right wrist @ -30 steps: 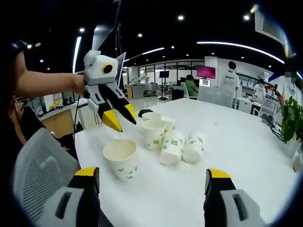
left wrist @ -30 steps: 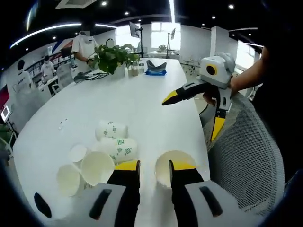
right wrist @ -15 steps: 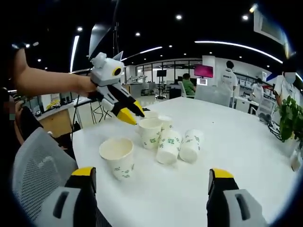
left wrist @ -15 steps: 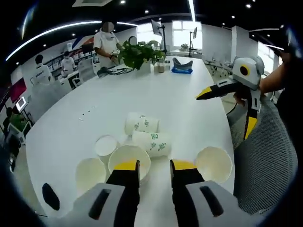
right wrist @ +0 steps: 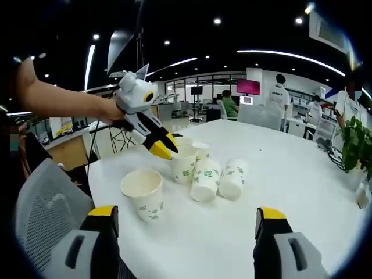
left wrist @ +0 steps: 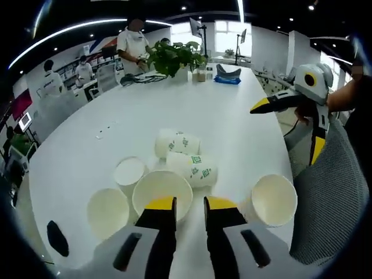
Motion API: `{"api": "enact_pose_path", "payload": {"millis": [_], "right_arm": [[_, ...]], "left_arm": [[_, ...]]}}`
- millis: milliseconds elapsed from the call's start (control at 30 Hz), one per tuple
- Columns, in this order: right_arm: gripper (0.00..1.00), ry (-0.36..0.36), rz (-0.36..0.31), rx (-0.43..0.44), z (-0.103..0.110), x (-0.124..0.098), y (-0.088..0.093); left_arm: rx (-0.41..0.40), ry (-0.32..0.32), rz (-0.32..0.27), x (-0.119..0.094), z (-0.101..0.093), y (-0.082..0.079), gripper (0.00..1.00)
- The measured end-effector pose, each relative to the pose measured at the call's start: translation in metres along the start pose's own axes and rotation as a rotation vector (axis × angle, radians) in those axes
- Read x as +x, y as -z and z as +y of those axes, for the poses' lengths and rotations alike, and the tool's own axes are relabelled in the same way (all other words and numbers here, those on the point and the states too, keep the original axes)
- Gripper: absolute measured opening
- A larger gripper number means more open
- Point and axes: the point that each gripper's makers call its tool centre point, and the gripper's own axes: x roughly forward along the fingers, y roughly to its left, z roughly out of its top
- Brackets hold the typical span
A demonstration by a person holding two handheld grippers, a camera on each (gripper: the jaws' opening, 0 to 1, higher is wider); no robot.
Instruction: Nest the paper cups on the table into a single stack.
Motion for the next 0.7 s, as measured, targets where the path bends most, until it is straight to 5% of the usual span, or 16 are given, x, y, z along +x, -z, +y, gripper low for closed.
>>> {"api": "enact_pose_path", "payload": {"millis": [700], "right_arm": [[0.96, 0.0, 0.023, -0.012, -0.001, 0.002, 0.006]], "left_arm": [[0.019, 0.011, 0.065, 0.014, 0.0, 0.009, 0.0]]}}
